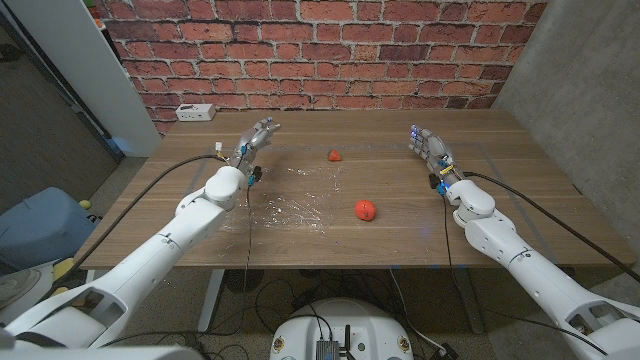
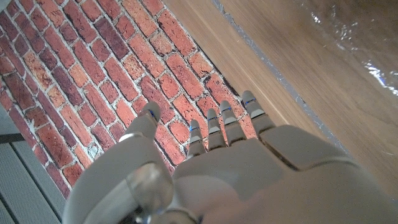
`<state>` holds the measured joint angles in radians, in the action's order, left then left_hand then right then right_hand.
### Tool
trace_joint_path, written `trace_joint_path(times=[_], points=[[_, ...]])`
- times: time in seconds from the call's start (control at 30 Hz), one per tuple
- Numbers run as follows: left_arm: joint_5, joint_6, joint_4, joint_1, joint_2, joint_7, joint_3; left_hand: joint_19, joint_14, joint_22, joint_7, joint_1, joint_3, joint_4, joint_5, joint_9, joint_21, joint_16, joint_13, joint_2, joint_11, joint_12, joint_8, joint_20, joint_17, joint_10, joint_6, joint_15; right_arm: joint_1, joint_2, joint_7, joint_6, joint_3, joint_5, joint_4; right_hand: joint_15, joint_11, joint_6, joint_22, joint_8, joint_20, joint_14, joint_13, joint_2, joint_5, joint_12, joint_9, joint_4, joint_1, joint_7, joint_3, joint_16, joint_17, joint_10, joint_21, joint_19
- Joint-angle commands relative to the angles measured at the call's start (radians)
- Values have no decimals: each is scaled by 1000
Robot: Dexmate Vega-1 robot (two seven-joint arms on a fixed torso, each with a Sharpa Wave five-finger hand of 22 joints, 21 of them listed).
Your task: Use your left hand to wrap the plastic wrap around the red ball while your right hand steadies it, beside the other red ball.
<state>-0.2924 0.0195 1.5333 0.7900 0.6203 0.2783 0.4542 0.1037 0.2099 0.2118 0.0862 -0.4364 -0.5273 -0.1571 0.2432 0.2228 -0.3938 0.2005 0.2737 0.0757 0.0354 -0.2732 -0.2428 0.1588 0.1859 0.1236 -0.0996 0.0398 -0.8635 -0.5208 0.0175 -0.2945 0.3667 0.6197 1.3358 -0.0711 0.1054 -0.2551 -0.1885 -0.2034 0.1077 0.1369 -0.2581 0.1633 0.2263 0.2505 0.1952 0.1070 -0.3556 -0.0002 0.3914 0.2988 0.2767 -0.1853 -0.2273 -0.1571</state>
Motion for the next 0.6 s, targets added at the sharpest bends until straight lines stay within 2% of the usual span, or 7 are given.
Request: trace_joint_path(times=[0.03,0.4,0.6], points=[[107,214,80,-89,51,-28,75,5,2,2,10,-16,-3,-4,-9,-3,-4,6,-1,5,-13,8,6,4,3,-2,-7,-10,-18,0,-6,-22,-10,13,-5,-1,3,4,-4,3,7,0,-3,-6,7,-1,2,6,-3,-2,3,-4,2,-3,-2,-4],[188,338,114,-176,67,-101,150,21,11,1,16,-23,4,-7,-27,-11,-10,9,-5,-3,-21,11,11,7,2,0,-15,-24,-38,-1,-15,-43,-19,23,-9,-1,8,1,-5,2,7,0,-3,-6,6,-1,1,6,-1,0,3,-3,5,-7,-3,-5],[222,380,117,-220,68,-149,186,21,11,1,9,-29,7,-9,-35,-15,-10,8,-7,-7,-24,13,14,7,2,0,-16,-25,-49,-5,-21,-59,-19,19,1,-2,8,-1,-5,1,8,-1,-3,-6,6,-1,0,6,0,1,3,-3,6,-8,-3,-4]])
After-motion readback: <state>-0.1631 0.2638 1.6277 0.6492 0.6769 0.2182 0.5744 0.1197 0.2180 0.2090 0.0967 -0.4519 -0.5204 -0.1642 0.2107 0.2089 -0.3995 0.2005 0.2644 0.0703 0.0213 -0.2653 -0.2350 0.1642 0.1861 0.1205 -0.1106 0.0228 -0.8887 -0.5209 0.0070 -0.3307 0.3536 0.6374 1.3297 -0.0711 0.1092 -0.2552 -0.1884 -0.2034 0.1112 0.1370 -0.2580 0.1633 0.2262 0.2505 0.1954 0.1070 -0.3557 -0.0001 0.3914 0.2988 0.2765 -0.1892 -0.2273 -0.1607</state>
